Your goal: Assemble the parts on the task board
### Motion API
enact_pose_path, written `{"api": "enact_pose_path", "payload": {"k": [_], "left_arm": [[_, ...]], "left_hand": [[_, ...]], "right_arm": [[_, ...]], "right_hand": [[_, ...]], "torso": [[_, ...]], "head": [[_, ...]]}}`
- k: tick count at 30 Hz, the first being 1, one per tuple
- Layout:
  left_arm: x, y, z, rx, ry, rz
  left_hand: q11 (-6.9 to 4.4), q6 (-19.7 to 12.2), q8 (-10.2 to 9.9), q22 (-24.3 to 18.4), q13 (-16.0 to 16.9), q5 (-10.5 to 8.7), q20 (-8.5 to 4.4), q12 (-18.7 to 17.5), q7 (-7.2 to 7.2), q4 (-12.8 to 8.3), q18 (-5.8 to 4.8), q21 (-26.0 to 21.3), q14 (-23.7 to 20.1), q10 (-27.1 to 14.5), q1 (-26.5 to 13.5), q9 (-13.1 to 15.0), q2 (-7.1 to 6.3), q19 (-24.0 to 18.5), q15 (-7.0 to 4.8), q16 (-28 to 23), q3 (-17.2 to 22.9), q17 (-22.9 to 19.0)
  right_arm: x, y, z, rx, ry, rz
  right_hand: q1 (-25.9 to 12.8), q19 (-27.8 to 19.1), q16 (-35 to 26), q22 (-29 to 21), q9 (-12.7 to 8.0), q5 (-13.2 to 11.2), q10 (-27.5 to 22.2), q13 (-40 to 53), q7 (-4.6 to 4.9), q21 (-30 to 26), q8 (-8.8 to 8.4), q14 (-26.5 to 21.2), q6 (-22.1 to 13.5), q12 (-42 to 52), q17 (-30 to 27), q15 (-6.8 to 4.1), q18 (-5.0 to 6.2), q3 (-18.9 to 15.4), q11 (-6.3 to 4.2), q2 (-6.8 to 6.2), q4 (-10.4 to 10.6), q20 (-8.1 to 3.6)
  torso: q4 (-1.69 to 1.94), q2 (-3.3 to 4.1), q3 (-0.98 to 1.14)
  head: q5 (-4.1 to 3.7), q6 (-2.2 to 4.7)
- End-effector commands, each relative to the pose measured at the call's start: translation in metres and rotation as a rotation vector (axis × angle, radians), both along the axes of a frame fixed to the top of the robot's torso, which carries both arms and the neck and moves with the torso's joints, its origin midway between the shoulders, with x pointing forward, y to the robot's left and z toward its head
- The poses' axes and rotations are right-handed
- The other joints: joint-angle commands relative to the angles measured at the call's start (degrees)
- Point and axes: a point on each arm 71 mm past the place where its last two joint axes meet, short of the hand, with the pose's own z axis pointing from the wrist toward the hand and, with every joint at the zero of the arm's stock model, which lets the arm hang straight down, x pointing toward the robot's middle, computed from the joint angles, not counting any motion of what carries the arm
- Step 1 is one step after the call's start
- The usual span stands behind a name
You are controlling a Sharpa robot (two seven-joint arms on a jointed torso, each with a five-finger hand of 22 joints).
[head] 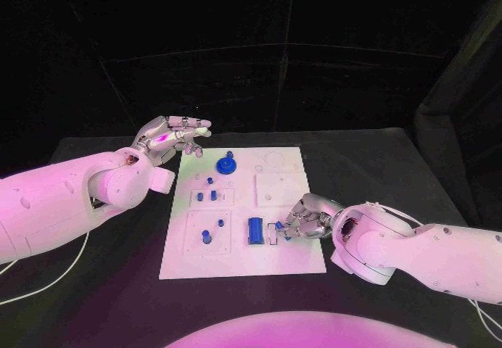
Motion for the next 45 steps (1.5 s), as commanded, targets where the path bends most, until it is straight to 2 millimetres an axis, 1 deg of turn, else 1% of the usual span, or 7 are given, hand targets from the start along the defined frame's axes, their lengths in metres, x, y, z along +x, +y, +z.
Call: {"api": "enact_pose_path", "payload": {"k": [1, 9, 30, 39, 41, 44, 45], "left_arm": [[0.000, -0.002, 0.001, -0.007, -0.003, -0.011], [0.000, -0.002, 0.001, -0.008, -0.002, -0.013], [0.000, -0.003, 0.001, -0.008, 0.000, -0.016], [0.000, -0.002, 0.001, -0.008, 0.000, -0.015], [0.000, -0.002, 0.001, -0.007, 0.000, -0.014], [0.000, -0.002, 0.001, -0.007, 0.000, -0.014], [0.000, -0.002, 0.001, -0.007, 0.000, -0.014]], "left_hand": [[-0.12, -0.35, 0.26, -0.09, -0.07, 0.16, 0.08, 0.36, -0.06, -0.27, 0.75, -0.30, -0.35, -0.46, 0.07, -0.10, 0.00, -0.32, 0.18, 0.25, -0.12, -0.05], [-0.08, -0.44, 0.25, -0.10, -0.08, 0.16, 0.09, 0.39, 0.00, -0.28, 0.74, -0.31, -0.36, -0.54, 0.04, -0.11, -0.03, -0.32, 0.20, 0.28, -0.15, -0.07], [-0.08, -0.44, 0.25, -0.10, -0.08, 0.16, 0.09, 0.39, 0.00, -0.28, 0.74, -0.31, -0.36, -0.54, 0.04, -0.11, -0.03, -0.32, 0.20, 0.28, -0.15, -0.07], [-0.14, -0.20, 0.47, -0.11, -0.09, 0.18, 0.12, 0.58, -0.14, -0.35, 0.75, -0.34, -0.44, -0.59, 0.12, -0.03, 0.15, -0.33, 0.21, 0.30, -0.11, -0.21], [-0.14, -0.16, 0.50, -0.11, -0.09, 0.18, 0.12, 0.60, -0.16, -0.36, 0.75, -0.35, -0.45, -0.60, 0.12, -0.02, 0.15, -0.33, 0.21, 0.31, -0.12, -0.23], [-0.15, -0.12, 0.53, -0.11, -0.09, 0.17, 0.12, 0.62, -0.18, -0.37, 0.75, -0.35, -0.45, -0.61, 0.13, -0.01, 0.16, -0.33, 0.20, 0.31, -0.12, -0.24], [-0.15, -0.12, 0.53, -0.11, -0.09, 0.17, 0.12, 0.62, -0.18, -0.37, 0.75, -0.35, -0.45, -0.61, 0.13, -0.01, 0.16, -0.33, 0.20, 0.31, -0.12, -0.24]], "right_arm": [[-0.001, 0.003, -0.003, 0.013, 0.056, 0.015], [0.001, 0.006, -0.005, 0.002, 0.060, -0.014], [0.005, 0.017, -0.005, 0.024, 0.038, -0.017], [0.005, 0.019, -0.004, 0.032, 0.032, -0.014], [0.005, 0.018, -0.005, 0.031, 0.032, -0.014], [0.006, 0.018, -0.005, 0.029, 0.030, -0.017], [0.006, 0.017, -0.005, 0.028, 0.029, -0.018]], "right_hand": [[-1.15, 1.31, 0.31, 3.77, 0.12, 0.39, 0.75, 0.57, -0.07, 0.39, 0.29, 4.26, 0.93, 0.10, 6.44, -0.57, -0.62, -0.10, -0.23, -0.20, 0.77, -0.37], [-3.57, 1.58, 0.69, 4.29, 0.41, 0.05, 1.73, 1.76, -0.66, 0.68, 0.52, 4.40, 2.62, 1.67, 7.11, -0.97, -0.73, -0.22, -0.72, -0.52, 2.41, -0.74], [-3.72, 1.63, 0.70, 4.38, 0.58, -0.14, 1.87, 1.96, -0.89, 0.73, 0.64, 4.40, 3.08, 1.86, 7.14, -1.10, -0.75, -0.23, -0.89, -0.83, 2.44, -0.86], [-7.60, 1.65, 0.70, 4.38, 1.06, -0.33, 1.99, 2.02, -0.80, 0.70, 0.62, 4.39, 3.60, 1.61, 7.15, -1.10, -0.75, -3.11, -0.81, -2.51, 4.74, -0.94], [-8.37, 1.65, 0.68, 4.39, 1.21, -1.90, 2.01, 2.03, -0.83, 0.69, 0.59, 4.38, 3.68, 1.53, 7.13, -1.10, -0.75, -4.01, -0.83, -2.67, 5.34, -0.94], [-9.77, 1.61, 0.59, 4.33, 1.56, -8.95, 1.97, 2.02, -0.89, 0.63, 0.49, 4.34, 3.66, 1.22, 6.99, -1.13, -0.74, -6.16, -0.84, -2.74, 6.73, -0.96], [-10.00, 1.61, 0.54, 4.33, 1.68, -10.40, 1.95, 2.01, -0.87, 0.62, 0.44, 4.33, 3.62, 1.12, 6.92, -1.13, -0.74, -6.79, -0.82, -2.70, 7.09, -0.96]], "torso": [[-0.07, -0.01, -0.02], [-0.05, 0.05, 0.08], [-0.07, -0.01, 0.00], [-0.08, -0.03, 0.02], [-0.10, -0.04, 0.01], [-0.11, -0.01, 0.03], [-0.10, -0.01, 0.02]], "head": [[0.14, -0.03], [0.32, -0.07], [0.51, 0.07], [0.56, 0.02], [0.58, 0.00], [0.62, 0.03], [0.62, 0.03]]}}
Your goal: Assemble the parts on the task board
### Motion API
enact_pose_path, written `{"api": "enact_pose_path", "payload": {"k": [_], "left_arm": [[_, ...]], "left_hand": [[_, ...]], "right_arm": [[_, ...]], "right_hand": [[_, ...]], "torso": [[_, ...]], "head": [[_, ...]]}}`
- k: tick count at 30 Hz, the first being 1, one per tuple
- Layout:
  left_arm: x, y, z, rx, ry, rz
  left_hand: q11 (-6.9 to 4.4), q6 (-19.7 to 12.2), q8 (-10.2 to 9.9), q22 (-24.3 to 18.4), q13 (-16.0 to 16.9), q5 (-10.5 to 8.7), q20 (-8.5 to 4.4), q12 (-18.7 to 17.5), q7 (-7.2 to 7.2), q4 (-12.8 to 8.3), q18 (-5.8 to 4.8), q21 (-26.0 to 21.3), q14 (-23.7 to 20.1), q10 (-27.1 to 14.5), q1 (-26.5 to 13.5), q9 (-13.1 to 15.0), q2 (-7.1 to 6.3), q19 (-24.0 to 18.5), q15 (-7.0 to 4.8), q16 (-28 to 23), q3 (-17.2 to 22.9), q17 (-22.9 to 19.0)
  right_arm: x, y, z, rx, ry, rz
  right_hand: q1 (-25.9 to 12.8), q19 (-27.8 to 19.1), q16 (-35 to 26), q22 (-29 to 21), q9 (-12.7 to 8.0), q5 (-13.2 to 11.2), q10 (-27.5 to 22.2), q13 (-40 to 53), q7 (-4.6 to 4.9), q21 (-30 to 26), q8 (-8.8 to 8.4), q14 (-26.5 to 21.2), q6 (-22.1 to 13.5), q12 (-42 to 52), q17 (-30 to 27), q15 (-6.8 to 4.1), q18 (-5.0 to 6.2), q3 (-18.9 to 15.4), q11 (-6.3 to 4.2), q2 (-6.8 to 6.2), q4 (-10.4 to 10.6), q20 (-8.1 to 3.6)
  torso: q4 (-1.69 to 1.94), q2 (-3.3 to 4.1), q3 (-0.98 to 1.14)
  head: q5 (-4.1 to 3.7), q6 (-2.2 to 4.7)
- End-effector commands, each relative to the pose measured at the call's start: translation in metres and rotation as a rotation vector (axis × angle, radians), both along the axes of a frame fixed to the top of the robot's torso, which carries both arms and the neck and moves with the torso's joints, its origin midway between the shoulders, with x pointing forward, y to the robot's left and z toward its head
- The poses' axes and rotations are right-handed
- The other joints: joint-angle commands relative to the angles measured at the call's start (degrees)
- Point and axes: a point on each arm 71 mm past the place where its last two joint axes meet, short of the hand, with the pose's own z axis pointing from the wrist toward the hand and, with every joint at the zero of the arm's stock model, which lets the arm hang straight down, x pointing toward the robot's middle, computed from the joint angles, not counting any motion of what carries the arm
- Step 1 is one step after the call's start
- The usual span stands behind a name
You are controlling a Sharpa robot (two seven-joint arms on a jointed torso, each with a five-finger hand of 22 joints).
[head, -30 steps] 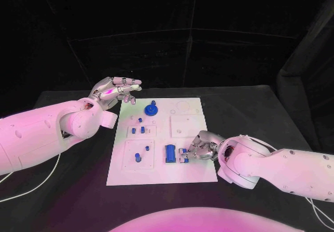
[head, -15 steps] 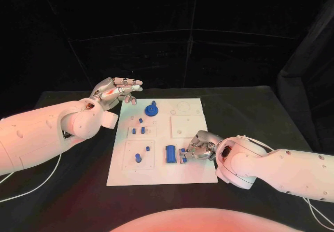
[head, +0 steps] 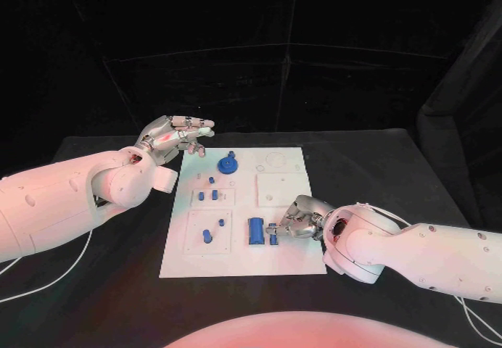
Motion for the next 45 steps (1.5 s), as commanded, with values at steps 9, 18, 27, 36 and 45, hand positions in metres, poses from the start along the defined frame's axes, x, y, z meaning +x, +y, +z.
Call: {"api": "enact_pose_path", "payload": {"k": [9, 18, 27, 36, 45], "left_arm": [[0.000, -0.001, 0.001, -0.007, -0.004, -0.010], [0.000, -0.001, 0.001, -0.007, -0.004, -0.009], [0.000, -0.001, 0.001, -0.007, -0.003, -0.009], [0.000, -0.001, 0.001, -0.007, -0.003, -0.010], [0.000, 0.000, 0.001, -0.006, -0.001, -0.010]], "left_hand": [[0.06, -0.12, 0.28, -0.08, -0.09, 0.17, 0.12, 0.23, -0.18, -0.37, 0.75, -0.35, -0.25, -0.41, 0.13, 0.03, 0.16, -0.33, 0.00, 0.31, -0.12, -0.06], [0.06, -0.12, 0.28, -0.08, -0.09, 0.17, 0.12, 0.23, -0.18, -0.37, 0.75, -0.35, -0.25, -0.41, 0.13, 0.03, 0.16, -0.33, 0.00, 0.31, -0.12, -0.06], [0.06, -0.12, 0.28, -0.08, -0.09, 0.17, 0.12, 0.23, -0.18, -0.37, 0.75, -0.35, -0.25, -0.41, 0.13, 0.03, 0.16, -0.33, 0.00, 0.31, -0.12, -0.06], [0.05, -0.08, 0.35, -0.08, -0.10, 0.17, 0.12, 0.31, -0.19, -0.39, 0.76, -0.36, -0.25, -0.47, 0.10, 0.04, 0.14, -0.33, -0.01, 0.36, -0.16, -0.06], [0.05, -0.08, 0.35, -0.08, -0.10, 0.17, 0.12, 0.31, -0.19, -0.39, 0.76, -0.36, -0.25, -0.47, 0.10, 0.04, 0.14, -0.33, -0.01, 0.36, -0.16, -0.06]], "right_arm": [[0.003, -0.004, 0.001, 0.003, -0.026, -0.012], [0.007, -0.008, 0.000, -0.022, -0.058, -0.016], [0.013, -0.003, -0.003, -0.052, -0.069, 0.004], [0.015, 0.000, -0.005, -0.061, -0.076, 0.008], [0.014, -0.001, -0.003, -0.054, -0.079, 0.018]], "right_hand": [[-1.67, 1.69, -0.28, 4.07, 0.64, -6.27, 0.58, 2.16, 0.16, -0.04, -0.43, 4.23, -0.41, -1.19, 6.43, -0.15, -0.67, -3.89, 0.11, -0.17, 2.09, -0.23], [8.59, 1.66, -0.35, 4.06, 1.15, -4.92, 0.44, 2.27, 0.17, -0.11, -0.77, 4.23, -0.67, -1.54, 6.40, -0.19, -0.66, -0.45, 0.06, 4.61, -3.72, -0.25], [9.03, 1.77, -0.28, 4.35, 1.35, -5.53, 0.55, 2.44, 0.04, 0.05, -0.61, 4.26, -0.21, -1.37, 6.54, -0.20, -0.72, -0.24, -0.01, 5.45, -4.29, -0.24], [8.22, 1.83, -0.24, 4.48, 1.60, -2.70, 0.66, 2.52, -0.08, 0.11, -0.56, 4.28, 0.04, -1.39, 6.63, -0.31, -0.75, -1.18, -0.12, 4.91, -4.50, -0.32], [8.70, 1.79, -0.25, 4.42, 1.79, -1.69, 0.68, 2.60, -0.17, 0.05, -0.65, 4.28, 0.07, -1.45, 6.62, -0.38, -0.73, -1.80, -0.22, 4.08, -5.46, -0.38]], "torso": [[-0.04, 0.02, 0.01], [-0.01, 0.04, 0.04], [0.00, 0.04, 0.03], [-0.06, -0.01, 0.02], [-0.03, -0.01, 0.02]], "head": [[0.02, -0.05], [-0.04, 0.03], [0.02, -0.12], [0.00, -0.22], [0.01, -0.24]]}}
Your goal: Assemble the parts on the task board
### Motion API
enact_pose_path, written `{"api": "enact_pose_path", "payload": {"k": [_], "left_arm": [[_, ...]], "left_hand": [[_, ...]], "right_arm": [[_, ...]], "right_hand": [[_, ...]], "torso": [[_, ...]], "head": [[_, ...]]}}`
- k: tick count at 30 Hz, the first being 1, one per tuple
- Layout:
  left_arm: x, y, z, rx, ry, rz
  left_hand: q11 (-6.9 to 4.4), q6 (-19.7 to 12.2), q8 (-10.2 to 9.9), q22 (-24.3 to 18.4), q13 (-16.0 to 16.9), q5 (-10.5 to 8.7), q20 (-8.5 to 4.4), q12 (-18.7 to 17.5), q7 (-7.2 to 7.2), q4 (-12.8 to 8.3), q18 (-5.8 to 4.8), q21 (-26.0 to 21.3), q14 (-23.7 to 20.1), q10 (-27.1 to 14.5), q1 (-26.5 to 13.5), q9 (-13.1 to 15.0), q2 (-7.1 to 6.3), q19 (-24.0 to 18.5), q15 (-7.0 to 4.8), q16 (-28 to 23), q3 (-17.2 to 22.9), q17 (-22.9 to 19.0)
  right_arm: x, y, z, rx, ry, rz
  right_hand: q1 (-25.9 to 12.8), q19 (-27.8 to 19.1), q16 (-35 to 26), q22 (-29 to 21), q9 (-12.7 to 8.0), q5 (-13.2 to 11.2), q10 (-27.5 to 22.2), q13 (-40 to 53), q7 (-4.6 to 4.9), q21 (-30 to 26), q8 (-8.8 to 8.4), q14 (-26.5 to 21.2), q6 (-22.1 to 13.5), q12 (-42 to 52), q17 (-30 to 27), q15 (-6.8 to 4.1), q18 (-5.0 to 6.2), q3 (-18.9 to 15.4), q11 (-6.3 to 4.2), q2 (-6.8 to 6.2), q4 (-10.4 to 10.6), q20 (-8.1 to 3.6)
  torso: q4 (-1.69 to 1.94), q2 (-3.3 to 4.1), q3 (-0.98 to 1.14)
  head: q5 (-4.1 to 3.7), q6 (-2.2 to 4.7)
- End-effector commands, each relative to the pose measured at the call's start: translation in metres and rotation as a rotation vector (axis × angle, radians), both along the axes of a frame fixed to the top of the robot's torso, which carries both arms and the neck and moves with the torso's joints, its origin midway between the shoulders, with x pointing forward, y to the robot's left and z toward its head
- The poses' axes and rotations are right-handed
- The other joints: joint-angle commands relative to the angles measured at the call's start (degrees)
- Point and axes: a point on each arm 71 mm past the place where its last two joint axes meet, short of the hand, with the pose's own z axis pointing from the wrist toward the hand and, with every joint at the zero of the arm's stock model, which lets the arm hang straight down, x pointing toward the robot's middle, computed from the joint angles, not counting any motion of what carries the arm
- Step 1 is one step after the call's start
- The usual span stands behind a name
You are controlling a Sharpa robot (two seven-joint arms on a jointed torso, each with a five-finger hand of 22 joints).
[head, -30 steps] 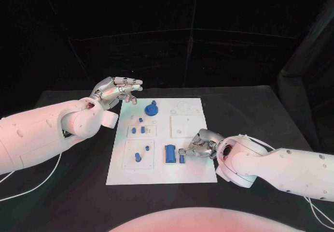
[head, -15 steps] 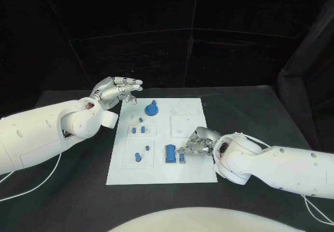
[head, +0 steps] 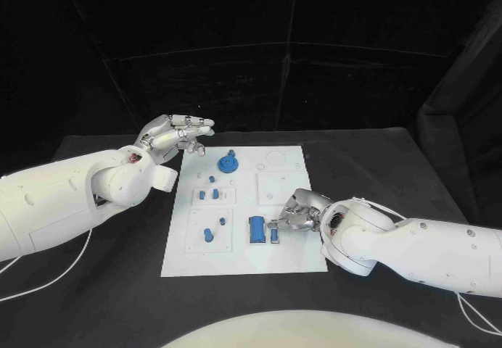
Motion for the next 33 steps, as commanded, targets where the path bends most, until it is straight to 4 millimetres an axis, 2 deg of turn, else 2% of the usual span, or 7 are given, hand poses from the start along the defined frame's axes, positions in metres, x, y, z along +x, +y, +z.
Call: {"api": "enact_pose_path", "payload": {"k": [1, 4, 10, 11, 21, 25, 33], "left_arm": [[-0.0003, -0.0010, 0.0014, -0.007, -0.002, -0.011], [-0.0003, -0.0010, 0.0014, -0.007, -0.002, -0.011], [-0.0003, -0.0010, 0.0013, -0.007, -0.001, -0.011], [-0.0003, -0.0010, 0.0013, -0.007, -0.001, -0.011], [-0.0005, -0.0004, 0.0014, -0.006, -0.001, -0.010], [-0.0005, -0.0002, 0.0014, -0.006, -0.001, -0.009], [-0.0004, 0.0000, 0.0014, -0.006, -0.001, -0.008]], "left_hand": [[0.06, -0.08, 0.36, -0.09, -0.06, 0.17, 0.12, 0.31, -0.19, -0.23, 0.76, -0.36, -0.25, -0.47, 0.10, 0.03, 0.14, -0.33, -0.01, 0.36, 0.00, -0.07], [0.06, -0.09, 0.37, -0.10, -0.06, 0.16, 0.12, 0.32, -0.18, -0.23, 0.77, -0.36, -0.26, -0.48, 0.08, 0.03, 0.14, -0.33, -0.01, 0.36, -0.01, -0.09], [0.07, -0.14, 0.37, -0.10, -0.07, 0.16, 0.12, 0.35, -0.15, -0.25, 0.77, -0.37, -0.27, -0.55, 0.05, 0.02, 0.10, -0.33, -0.01, 0.38, -0.05, -0.11], [0.07, -0.14, 0.37, -0.10, -0.07, 0.16, 0.12, 0.35, -0.15, -0.25, 0.77, -0.37, -0.27, -0.55, 0.05, 0.02, 0.10, -0.33, -0.01, 0.38, -0.05, -0.11], [0.07, -0.14, 0.37, -0.10, -0.07, 0.16, 0.12, 0.35, -0.15, -0.25, 0.77, -0.37, -0.27, -0.55, 0.05, 0.02, 0.10, -0.33, -0.01, 0.38, -0.05, -0.11], [0.07, -0.14, 0.37, -0.10, -0.07, 0.16, 0.12, 0.35, -0.15, -0.25, 0.77, -0.37, -0.27, -0.55, 0.05, 0.02, 0.10, -0.33, -0.01, 0.38, -0.05, -0.11], [0.07, -0.14, 0.37, -0.10, -0.07, 0.16, 0.12, 0.35, -0.15, -0.25, 0.77, -0.37, -0.27, -0.55, 0.05, 0.02, 0.10, -0.33, -0.01, 0.38, -0.05, -0.11]], "right_arm": [[-0.0002, -0.0018, -0.0008, -0.011, 0.000, 0.008], [-0.0009, -0.0009, -0.0007, -0.008, 0.003, 0.017], [-0.0012, 0.0003, -0.0008, -0.032, -0.003, 0.046], [-0.0010, 0.0005, -0.0008, -0.040, -0.008, 0.051], [-0.0008, 0.0034, 0.0006, -0.090, -0.047, 0.099], [0.0001, 0.0031, 0.0017, -0.082, -0.065, 0.092], [0.0020, 0.0010, 0.0031, -0.044, -0.086, 0.070]], "right_hand": [[0.18, 1.79, -0.25, 4.43, 0.11, -0.47, 0.70, 1.57, -0.18, 0.05, -0.10, 4.29, 0.08, -0.11, 6.64, -0.43, -0.73, -0.03, -0.23, -0.68, -0.61, -0.40], [1.18, 1.82, -0.22, 4.51, 0.21, -2.35, 0.71, 1.64, -0.20, 0.08, -0.11, 4.30, 0.17, -0.11, 6.71, -0.48, -0.75, 0.06, -0.28, -0.74, -1.65, -0.45], [0.81, 1.73, -0.32, 4.42, 0.48, -10.48, 0.69, 1.68, 0.10, -0.03, -0.25, 4.27, 0.22, -0.34, 6.59, -0.27, -0.74, -1.51, 0.01, -2.24, -3.27, -0.27], [0.47, 1.72, -0.32, 4.41, 0.52, -11.18, 0.69, 1.70, 0.18, -0.04, -0.27, 4.27, 0.20, -0.35, 6.61, -0.21, -0.73, -1.95, 0.07, -2.62, -3.31, -0.26], [-0.80, 1.62, -0.48, 4.24, 0.72, -11.92, 0.55, 1.59, 0.27, -0.19, -0.40, 4.21, -0.06, -0.75, 6.38, -0.12, -0.68, -4.86, 0.19, -4.89, -3.83, -0.16], [-1.37, 1.60, -0.50, 4.23, 0.79, -11.92, 0.53, 1.62, 0.28, -0.21, -0.43, 4.20, -0.13, -0.77, 6.36, -0.12, -0.68, -5.58, 0.19, -5.04, -3.60, -0.16], [-3.87, 1.64, -0.46, 4.32, 1.04, -11.91, 0.58, 1.77, 0.17, -0.19, -0.41, 4.22, -0.15, -0.68, 6.46, -0.16, -0.69, -7.12, 0.12, -3.96, -1.55, -0.20]], "torso": [[0.00, -0.01, -0.01], [-0.01, 0.03, -0.01], [-0.02, 0.00, -0.03], [-0.01, 0.01, -0.03], [0.02, -0.03, -0.03], [0.00, -0.04, -0.03], [-0.02, -0.04, -0.02]], "head": [[-0.01, -0.02], [0.02, 0.03], [0.01, -0.03], [0.01, -0.08], [0.02, -0.26], [0.03, -0.21], [0.00, 0.05]]}}
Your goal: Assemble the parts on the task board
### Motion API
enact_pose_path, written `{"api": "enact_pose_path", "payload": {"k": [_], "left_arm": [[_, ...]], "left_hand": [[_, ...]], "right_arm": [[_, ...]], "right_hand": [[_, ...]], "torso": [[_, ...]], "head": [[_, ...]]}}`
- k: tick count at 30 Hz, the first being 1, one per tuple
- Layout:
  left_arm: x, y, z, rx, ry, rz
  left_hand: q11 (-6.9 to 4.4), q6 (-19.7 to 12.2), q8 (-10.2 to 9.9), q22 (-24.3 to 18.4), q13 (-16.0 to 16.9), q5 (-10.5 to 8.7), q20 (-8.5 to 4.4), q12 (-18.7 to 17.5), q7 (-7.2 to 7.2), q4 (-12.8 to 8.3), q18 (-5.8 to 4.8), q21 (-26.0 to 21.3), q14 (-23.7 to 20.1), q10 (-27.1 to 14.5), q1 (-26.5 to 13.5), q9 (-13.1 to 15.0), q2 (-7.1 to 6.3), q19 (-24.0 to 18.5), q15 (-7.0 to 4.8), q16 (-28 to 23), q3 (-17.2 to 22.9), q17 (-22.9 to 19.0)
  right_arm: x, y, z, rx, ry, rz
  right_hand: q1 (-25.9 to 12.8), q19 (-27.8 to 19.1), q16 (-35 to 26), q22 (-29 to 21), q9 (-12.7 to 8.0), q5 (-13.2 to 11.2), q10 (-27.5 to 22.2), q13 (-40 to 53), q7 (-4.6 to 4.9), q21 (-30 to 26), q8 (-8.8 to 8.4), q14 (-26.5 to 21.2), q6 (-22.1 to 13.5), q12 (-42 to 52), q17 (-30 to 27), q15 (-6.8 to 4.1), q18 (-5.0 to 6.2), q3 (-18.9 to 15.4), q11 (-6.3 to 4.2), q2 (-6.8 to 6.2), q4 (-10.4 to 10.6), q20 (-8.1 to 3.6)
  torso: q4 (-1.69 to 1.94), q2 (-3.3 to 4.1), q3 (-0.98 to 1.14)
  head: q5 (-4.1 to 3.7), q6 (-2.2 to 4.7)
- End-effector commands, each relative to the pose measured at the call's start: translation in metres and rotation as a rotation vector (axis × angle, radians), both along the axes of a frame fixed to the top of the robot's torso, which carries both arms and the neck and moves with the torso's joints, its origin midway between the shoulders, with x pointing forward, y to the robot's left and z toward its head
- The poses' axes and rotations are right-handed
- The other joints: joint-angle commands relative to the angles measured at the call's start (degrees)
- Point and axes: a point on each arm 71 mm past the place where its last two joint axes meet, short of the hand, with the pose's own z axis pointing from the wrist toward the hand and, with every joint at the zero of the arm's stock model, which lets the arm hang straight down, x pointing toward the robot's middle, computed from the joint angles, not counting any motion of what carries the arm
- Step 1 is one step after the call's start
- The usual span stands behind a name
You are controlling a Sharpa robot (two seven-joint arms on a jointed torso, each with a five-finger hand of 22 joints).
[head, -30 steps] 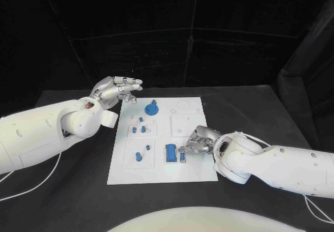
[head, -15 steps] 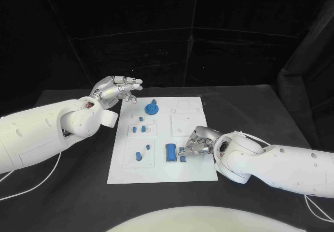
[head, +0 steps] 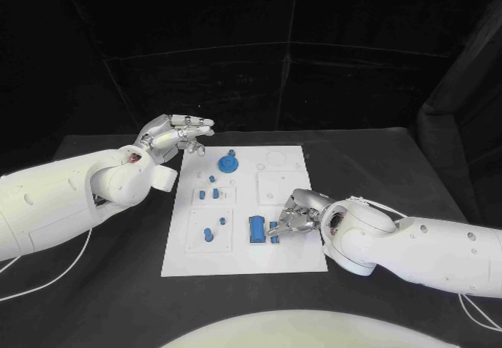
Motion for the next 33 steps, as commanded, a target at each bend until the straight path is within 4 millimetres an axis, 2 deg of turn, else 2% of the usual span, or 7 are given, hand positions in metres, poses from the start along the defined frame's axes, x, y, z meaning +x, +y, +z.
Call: {"api": "enact_pose_path", "payload": {"k": [1, 6, 9, 17, 21, 26, 33], "left_arm": [[0.000, -0.001, 0.002, -0.007, -0.004, -0.009], [0.000, -0.001, 0.002, -0.007, -0.004, -0.009], [0.000, -0.001, 0.001, -0.007, -0.004, -0.009], [0.000, -0.002, 0.001, -0.007, -0.004, -0.011], [0.000, -0.002, 0.001, -0.007, -0.003, -0.010], [0.001, -0.002, 0.001, -0.007, -0.003, -0.010], [0.001, -0.002, 0.001, -0.007, -0.003, -0.011]], "left_hand": [[-0.14, -0.14, 0.37, -0.06, -0.08, 0.16, 0.12, 0.35, -0.15, -0.25, 0.76, -0.37, -0.27, -0.35, 0.05, 0.01, 0.10, -0.33, -0.01, 0.38, -0.05, -0.07], [-0.11, -0.23, 0.36, -0.07, -0.10, 0.16, 0.13, 0.39, -0.11, -0.26, 0.76, -0.38, -0.28, -0.44, 0.01, -0.01, 0.09, -0.33, 0.00, 0.41, -0.08, -0.09], [-0.11, -0.23, 0.36, -0.07, -0.10, 0.16, 0.13, 0.39, -0.11, -0.26, 0.76, -0.38, -0.28, -0.44, 0.01, -0.01, 0.09, -0.33, 0.00, 0.41, -0.08, -0.09], [-0.11, -0.23, 0.36, -0.07, -0.10, 0.16, 0.13, 0.39, -0.11, -0.26, 0.76, -0.38, -0.28, -0.44, 0.01, -0.01, 0.09, -0.33, 0.00, 0.41, -0.08, -0.09], [-0.11, -0.23, 0.36, -0.07, -0.10, 0.16, 0.13, 0.39, -0.11, -0.26, 0.76, -0.38, -0.28, -0.44, 0.01, -0.01, 0.09, -0.33, 0.00, 0.41, -0.08, -0.09], [-0.08, -0.29, 0.36, -0.07, -0.12, 0.17, 0.14, 0.43, -0.08, -0.23, 0.76, -0.39, -0.30, -0.49, -0.05, -0.02, 0.11, -0.33, 0.02, 0.42, -0.10, -0.13], [-0.08, -0.29, 0.36, -0.07, -0.12, 0.17, 0.14, 0.43, -0.08, -0.23, 0.76, -0.39, -0.30, -0.49, -0.05, -0.02, 0.11, -0.33, 0.02, 0.42, -0.10, -0.13]], "right_arm": [[0.001, 0.000, 0.003, 0.033, -0.028, 0.000], [0.001, -0.004, 0.004, 0.072, -0.039, -0.009], [0.002, -0.007, 0.005, 0.080, -0.044, -0.015], [0.003, -0.012, 0.003, 0.082, -0.041, -0.033], [0.004, -0.012, 0.002, 0.070, -0.030, -0.034], [0.004, -0.008, 0.001, 0.062, -0.020, -0.026], [0.006, -0.006, -0.001, 0.016, -0.024, -0.024]], "right_hand": [[-1.39, 1.63, -0.27, 4.29, 0.15, -0.21, 0.34, 2.85, 0.15, -0.20, -0.19, 4.22, -0.19, -0.23, 6.41, -0.13, -0.68, -0.72, 0.34, -0.23, 1.05, -0.21], [-3.57, 1.49, -0.41, 4.01, 0.47, -0.09, 0.09, 2.65, 0.20, -0.42, -0.27, 4.18, -0.51, -0.85, 6.23, -0.10, -0.61, -0.40, 0.39, -2.98, 6.01, -0.20], [-3.14, 1.48, -0.42, 4.00, 0.56, 0.04, 0.06, 2.63, 0.23, -0.44, -0.29, 4.19, -0.60, -0.95, 6.23, -0.08, -0.60, 0.25, 0.41, -2.66, 6.88, -0.18], [-1.33, 1.52, -0.41, 4.10, 0.78, 0.94, 0.10, 2.71, 0.26, -0.41, -0.26, 4.21, -0.63, -0.91, 6.26, -0.04, -0.62, 1.31, 0.44, -0.39, 7.21, -0.12], [1.48, 1.55, -0.41, 4.19, 0.98, 1.70, 0.13, 2.76, 0.26, -0.37, -0.19, 4.22, -0.58, -0.88, 6.30, -0.07, -0.63, 1.99, 0.41, 1.12, 5.63, -0.15], [6.01, 1.59, -0.36, 4.30, 1.17, 0.97, 0.15, 2.83, 0.23, -0.33, -0.10, 4.24, -0.44, -0.83, 6.39, -0.13, -0.65, 3.02, 0.35, 2.06, 2.25, -0.18], [8.04, 1.65, -0.31, 4.45, 1.27, 0.38, 0.19, 2.87, 0.11, -0.25, -0.05, 4.26, -0.25, -0.80, 6.49, -0.20, -0.68, 3.46, 0.24, 2.67, 0.12, -0.22]], "torso": [[-0.03, -0.02, 0.01], [-0.01, 0.02, 0.05], [-0.06, 0.03, 0.04], [0.06, 0.09, 0.05], [0.07, 0.06, 0.02], [0.02, 0.05, 0.02], [0.05, 0.06, 0.02]], "head": [[-0.04, 0.11], [-0.11, 0.25], [-0.07, 0.24], [-0.11, 0.18], [-0.06, 0.02], [0.05, -0.02], [0.13, -0.21]]}}
